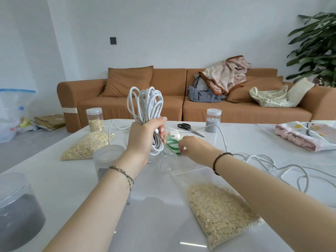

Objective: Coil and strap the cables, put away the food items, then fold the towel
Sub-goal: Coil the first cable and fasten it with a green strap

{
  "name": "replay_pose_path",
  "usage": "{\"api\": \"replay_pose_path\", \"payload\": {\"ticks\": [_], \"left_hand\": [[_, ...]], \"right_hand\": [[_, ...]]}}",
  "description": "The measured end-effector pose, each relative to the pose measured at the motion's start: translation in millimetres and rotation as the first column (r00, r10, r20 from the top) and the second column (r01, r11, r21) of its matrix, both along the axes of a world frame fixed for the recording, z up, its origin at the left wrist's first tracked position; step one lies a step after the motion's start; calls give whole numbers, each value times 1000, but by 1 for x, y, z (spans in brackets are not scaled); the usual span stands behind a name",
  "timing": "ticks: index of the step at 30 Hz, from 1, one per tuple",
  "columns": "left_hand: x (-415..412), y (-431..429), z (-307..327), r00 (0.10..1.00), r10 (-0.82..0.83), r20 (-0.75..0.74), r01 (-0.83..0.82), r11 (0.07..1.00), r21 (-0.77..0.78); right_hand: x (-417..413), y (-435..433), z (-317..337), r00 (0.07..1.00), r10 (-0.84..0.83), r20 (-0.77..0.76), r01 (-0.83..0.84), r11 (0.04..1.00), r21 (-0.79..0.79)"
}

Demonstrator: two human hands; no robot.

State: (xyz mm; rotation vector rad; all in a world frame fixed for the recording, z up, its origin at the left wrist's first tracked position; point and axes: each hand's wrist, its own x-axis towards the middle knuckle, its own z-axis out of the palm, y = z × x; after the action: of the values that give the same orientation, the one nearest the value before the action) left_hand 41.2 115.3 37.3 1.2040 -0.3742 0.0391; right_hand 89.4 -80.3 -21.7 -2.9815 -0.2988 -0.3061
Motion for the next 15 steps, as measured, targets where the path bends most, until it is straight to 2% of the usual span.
{"api": "replay_pose_path", "payload": {"ticks": [3,6,12,15], "left_hand": [[-3,-4,-1,1000,-24,15,23,999,29],[-5,-8,-3,998,-69,17,68,997,47],[-12,-18,-7,986,-167,-2,167,983,72],[-18,-25,-9,978,-205,-34,207,977,49]], "right_hand": [[-13,-7,10,998,-43,36,38,991,124],[-35,-13,28,985,-93,146,33,928,371],[-90,-26,74,901,-261,347,-79,688,722],[-117,-33,89,886,-236,398,-219,545,810]]}}
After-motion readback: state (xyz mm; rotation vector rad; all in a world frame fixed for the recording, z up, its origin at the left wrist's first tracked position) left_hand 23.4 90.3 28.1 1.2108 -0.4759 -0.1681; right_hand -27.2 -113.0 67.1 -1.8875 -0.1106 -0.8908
